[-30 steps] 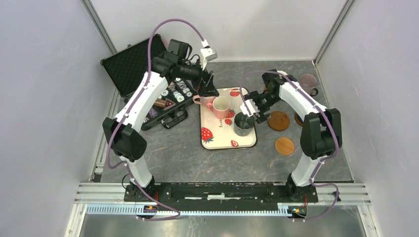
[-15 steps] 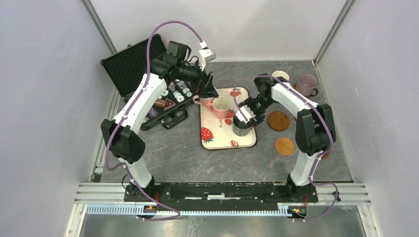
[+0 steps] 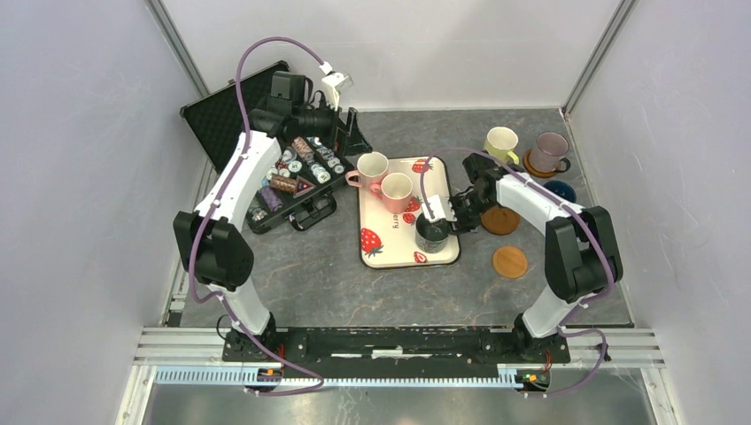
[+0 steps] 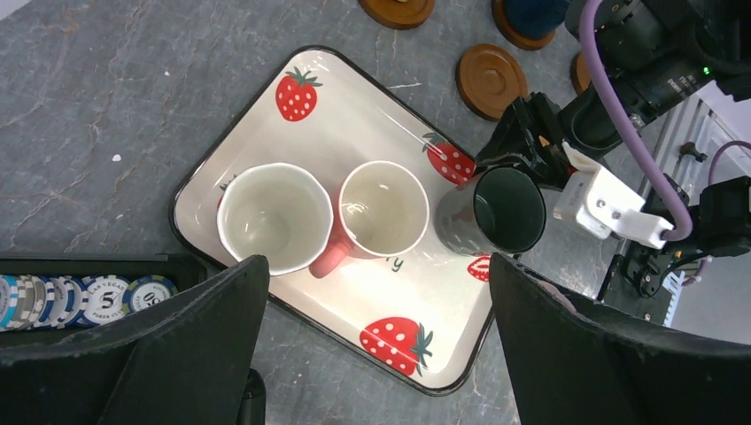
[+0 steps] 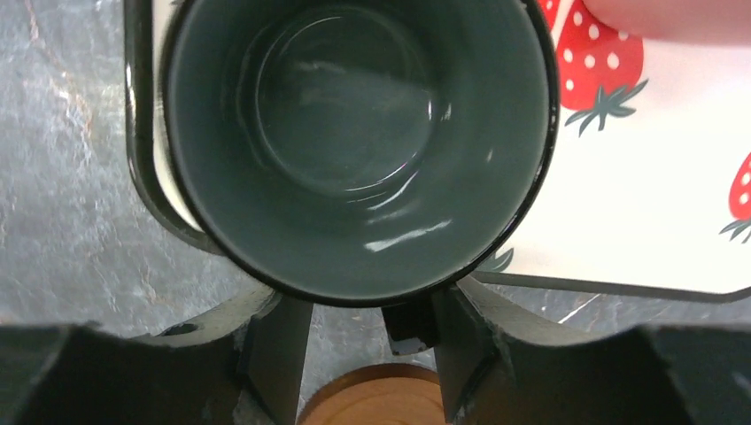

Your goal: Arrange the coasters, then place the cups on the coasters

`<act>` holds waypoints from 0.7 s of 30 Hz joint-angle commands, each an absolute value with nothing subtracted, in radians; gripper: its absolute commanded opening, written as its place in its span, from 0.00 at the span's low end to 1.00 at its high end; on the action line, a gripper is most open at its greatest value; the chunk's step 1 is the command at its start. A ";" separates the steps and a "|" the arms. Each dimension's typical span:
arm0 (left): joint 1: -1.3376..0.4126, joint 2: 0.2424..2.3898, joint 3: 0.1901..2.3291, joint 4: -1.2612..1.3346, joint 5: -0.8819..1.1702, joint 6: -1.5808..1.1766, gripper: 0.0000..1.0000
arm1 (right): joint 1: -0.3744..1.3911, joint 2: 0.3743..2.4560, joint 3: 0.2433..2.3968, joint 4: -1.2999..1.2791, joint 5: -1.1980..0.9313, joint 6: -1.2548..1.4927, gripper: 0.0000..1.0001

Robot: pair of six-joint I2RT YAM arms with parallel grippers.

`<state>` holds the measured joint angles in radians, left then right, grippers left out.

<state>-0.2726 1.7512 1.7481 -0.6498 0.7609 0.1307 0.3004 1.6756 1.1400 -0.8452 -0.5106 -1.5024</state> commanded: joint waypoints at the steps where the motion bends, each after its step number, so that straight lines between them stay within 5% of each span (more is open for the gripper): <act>1: -0.267 1.722 1.760 -0.579 0.765 0.065 1.00 | 0.305 1.634 1.095 -0.685 -0.514 -1.257 0.53; 9: -0.249 1.747 1.793 -0.560 0.756 0.059 1.00 | 0.305 1.593 1.009 -0.581 -0.516 -1.131 0.40; 16: -0.247 1.770 1.789 -0.548 0.758 0.038 1.00 | 0.294 1.505 0.968 -0.573 -0.543 -1.072 0.03; 21: -0.247 1.794 1.806 -0.536 0.788 0.012 1.00 | 0.245 1.417 0.959 -0.593 -0.578 -1.045 0.00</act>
<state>-0.2508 1.7744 1.7588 -0.5827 0.7616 0.0681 0.2855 1.5188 0.9497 -0.6159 -0.5045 -1.0924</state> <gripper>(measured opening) 0.996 0.246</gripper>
